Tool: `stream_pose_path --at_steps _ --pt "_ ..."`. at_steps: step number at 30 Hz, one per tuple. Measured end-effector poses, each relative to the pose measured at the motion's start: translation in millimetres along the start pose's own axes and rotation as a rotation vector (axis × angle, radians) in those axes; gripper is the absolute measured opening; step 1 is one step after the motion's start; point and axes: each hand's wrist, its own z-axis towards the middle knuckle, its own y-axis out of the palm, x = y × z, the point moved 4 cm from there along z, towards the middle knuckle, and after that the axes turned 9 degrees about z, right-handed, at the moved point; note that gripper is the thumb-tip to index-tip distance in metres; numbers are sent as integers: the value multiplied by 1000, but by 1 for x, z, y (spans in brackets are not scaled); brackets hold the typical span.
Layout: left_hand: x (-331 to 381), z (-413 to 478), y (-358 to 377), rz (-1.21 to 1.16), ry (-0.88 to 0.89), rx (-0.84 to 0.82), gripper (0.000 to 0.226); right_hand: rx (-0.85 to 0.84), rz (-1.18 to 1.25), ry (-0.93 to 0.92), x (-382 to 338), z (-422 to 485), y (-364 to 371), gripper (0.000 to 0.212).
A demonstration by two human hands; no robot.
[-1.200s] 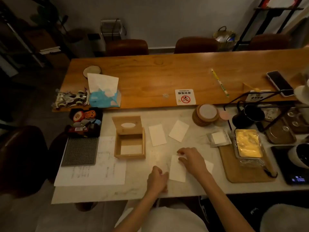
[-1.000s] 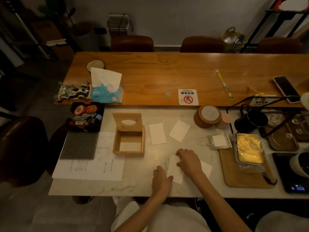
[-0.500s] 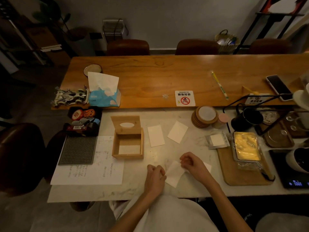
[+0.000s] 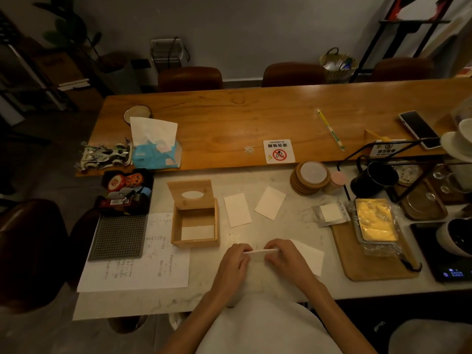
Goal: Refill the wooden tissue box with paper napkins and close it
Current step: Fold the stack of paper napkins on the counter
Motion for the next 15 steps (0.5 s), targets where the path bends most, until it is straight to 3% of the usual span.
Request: stream_pose_path --at_steps 3,9,15 --pt "-7 -3 5 -53 -85 -22 12 -27 -13 45 -1 3 0 5" --pt "1 11 12 -281 -309 -42 12 72 260 131 -6 8 -15 16" --pt "44 50 33 -277 -324 -184 14 197 137 280 22 -7 -59 26"
